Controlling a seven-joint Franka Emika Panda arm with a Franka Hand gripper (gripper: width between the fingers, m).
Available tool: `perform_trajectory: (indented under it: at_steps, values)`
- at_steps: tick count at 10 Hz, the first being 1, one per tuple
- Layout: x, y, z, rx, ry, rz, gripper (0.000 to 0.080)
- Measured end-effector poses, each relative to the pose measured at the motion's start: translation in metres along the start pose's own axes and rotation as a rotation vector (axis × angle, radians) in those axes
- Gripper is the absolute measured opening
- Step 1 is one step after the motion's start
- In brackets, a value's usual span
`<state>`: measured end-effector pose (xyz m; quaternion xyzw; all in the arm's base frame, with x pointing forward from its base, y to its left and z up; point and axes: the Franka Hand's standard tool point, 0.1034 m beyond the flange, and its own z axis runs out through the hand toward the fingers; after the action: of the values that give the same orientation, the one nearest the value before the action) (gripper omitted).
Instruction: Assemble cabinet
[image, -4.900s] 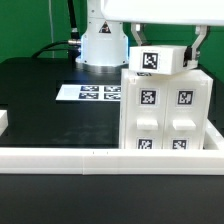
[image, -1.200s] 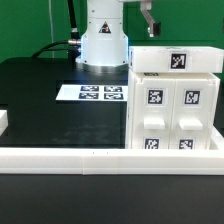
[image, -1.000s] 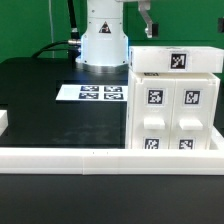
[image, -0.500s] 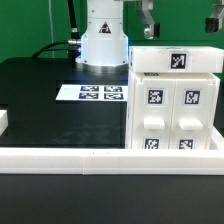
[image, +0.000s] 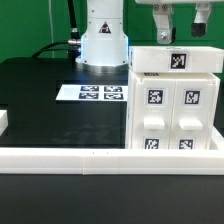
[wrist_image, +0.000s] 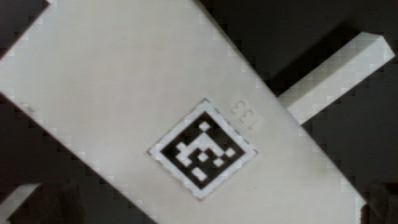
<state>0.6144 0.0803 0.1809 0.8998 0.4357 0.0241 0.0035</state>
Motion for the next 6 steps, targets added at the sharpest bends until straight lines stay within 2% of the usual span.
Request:
perform_trajectory:
  at_steps: [6]
  values:
    - [-0.011, 0.006, 0.012, 0.001, -0.04, -0.414, 0.0797]
